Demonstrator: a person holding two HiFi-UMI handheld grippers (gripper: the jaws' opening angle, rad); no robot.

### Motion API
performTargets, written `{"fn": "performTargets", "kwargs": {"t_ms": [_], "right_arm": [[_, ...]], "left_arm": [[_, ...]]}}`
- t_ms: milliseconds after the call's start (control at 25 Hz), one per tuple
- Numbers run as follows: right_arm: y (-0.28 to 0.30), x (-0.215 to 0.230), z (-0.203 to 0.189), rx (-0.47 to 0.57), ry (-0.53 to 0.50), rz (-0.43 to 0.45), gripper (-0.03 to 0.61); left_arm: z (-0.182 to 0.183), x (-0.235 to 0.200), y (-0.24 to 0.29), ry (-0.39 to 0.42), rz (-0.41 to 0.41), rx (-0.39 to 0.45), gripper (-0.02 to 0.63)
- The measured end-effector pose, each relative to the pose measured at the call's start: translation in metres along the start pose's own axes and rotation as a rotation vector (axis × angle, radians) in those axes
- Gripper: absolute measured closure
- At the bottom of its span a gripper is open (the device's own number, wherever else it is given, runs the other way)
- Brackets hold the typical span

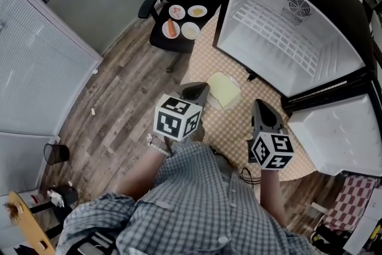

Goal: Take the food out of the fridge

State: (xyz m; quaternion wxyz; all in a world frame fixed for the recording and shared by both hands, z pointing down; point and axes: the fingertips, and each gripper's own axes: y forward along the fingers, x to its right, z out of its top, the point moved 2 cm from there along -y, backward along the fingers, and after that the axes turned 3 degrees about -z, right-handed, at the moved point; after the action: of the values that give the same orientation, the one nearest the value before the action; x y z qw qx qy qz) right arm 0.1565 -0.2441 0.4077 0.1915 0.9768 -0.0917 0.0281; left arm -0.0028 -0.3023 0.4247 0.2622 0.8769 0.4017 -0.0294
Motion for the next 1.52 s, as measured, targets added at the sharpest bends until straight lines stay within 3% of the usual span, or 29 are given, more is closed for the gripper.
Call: {"fn": "performTargets", "kwargs": {"t_ms": [200,360,920,1520], "right_arm": [[-0.017,0.003,0.030,0.108,0.014,-0.037,0.568],[-0.025,0.007,0.042,0.137,0.028,-0.048,0.568],[-0.037,0.008,0.047,0.166,0.030,-0.075,0.569],[-0.037,0.003,0.039,0.145,0.057,-0.049,0.569]], "left_arm": [[0.021,0.019,-0.013,0.085,-0.022,0.040,0.607],[0.031,0.034,-0.021,0.080,-0.091,0.061,0.607],[0.034,0.042,-0.035,0.108,-0.122,0.048,0.607],[0.034,0.043,-0.036,0.076,-0.141,0.054,0.607]]}}
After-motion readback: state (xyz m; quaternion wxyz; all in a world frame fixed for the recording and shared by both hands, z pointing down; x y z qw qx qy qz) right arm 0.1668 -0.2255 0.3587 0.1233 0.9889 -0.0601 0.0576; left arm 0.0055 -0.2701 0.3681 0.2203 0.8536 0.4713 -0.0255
